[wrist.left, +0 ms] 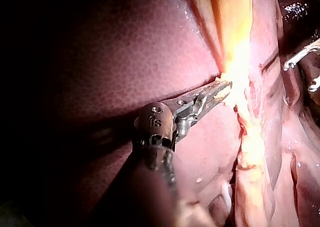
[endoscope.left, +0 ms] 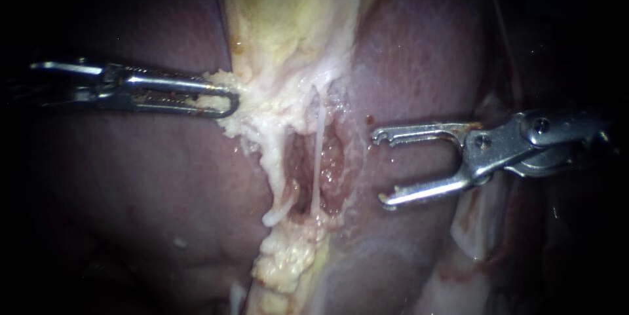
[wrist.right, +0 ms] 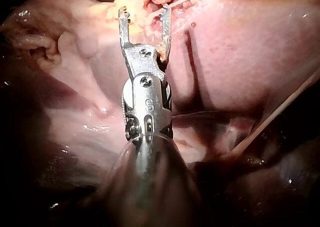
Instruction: Going back first clip left tube
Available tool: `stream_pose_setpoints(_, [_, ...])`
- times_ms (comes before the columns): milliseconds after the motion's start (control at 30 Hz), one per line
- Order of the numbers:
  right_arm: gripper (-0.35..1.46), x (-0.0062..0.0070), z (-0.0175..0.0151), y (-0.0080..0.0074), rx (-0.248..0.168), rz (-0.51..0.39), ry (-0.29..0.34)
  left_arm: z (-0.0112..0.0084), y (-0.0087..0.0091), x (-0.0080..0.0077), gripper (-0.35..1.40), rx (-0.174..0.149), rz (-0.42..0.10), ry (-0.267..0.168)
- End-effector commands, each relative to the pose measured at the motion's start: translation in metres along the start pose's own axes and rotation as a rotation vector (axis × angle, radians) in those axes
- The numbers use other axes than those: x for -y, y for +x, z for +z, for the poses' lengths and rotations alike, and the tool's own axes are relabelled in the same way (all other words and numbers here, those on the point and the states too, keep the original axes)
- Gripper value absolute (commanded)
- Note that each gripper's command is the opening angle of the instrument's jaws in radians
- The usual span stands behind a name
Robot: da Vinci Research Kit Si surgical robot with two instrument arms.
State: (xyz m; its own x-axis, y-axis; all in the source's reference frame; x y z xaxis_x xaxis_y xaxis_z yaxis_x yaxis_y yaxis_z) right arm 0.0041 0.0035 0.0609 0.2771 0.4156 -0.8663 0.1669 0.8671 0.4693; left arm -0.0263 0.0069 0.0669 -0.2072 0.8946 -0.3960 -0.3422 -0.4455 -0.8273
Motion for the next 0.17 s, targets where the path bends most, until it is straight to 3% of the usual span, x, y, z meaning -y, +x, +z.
stream_pose_setpoints(33, [0.5,0.0,0.0,0.0,0.0,0.0,0.0,0.0,0.0,0.0,-0.35,0.0,0.0,0.0])
stream_pose_setpoints(167, [0.5,0.0001,0.0,0.0,0.0,0.0,0.0,0.0,0.0,0.0,-0.35,0.0,0.0,0.0])
